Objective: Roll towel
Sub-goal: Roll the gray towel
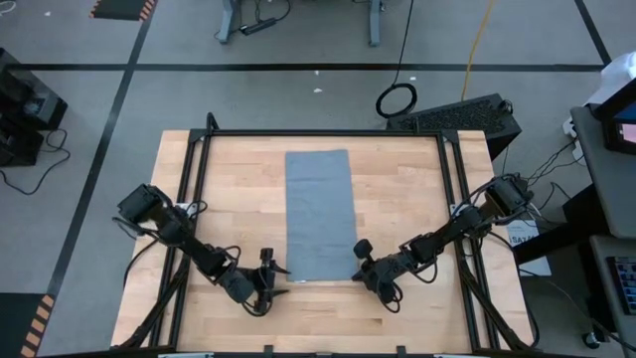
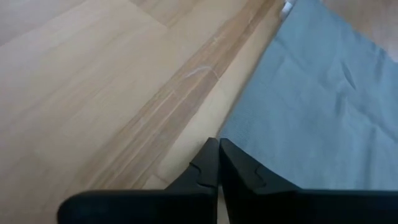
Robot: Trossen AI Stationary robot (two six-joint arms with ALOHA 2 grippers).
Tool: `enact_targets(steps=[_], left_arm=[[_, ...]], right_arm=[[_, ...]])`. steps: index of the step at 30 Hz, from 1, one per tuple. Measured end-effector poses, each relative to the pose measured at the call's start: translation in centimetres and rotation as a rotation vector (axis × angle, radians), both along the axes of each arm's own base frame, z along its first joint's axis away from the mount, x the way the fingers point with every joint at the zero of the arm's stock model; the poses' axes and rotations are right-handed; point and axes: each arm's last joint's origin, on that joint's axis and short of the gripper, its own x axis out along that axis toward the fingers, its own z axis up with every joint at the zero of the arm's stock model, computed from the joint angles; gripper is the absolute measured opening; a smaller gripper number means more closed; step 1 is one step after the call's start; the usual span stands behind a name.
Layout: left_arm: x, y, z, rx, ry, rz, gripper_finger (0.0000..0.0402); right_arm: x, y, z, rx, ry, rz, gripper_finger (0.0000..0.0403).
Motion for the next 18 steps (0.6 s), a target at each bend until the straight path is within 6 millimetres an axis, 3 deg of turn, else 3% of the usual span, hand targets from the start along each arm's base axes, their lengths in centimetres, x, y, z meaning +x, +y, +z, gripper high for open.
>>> enact_targets(steps=[11, 18], left_arm=[[1.4, -0.7, -2.1, 0.007, 0.038, 0.124, 0.0146], [1.2, -0.3, -2.4, 0.002, 0.056, 0.184, 0.0043]], right_arm=[[0.0, 0.0, 0.0, 0.049, 0.011, -0.043, 0.0000], [0.0, 0.0, 0.0, 0.083, 0.019, -0.067, 0.0000]])
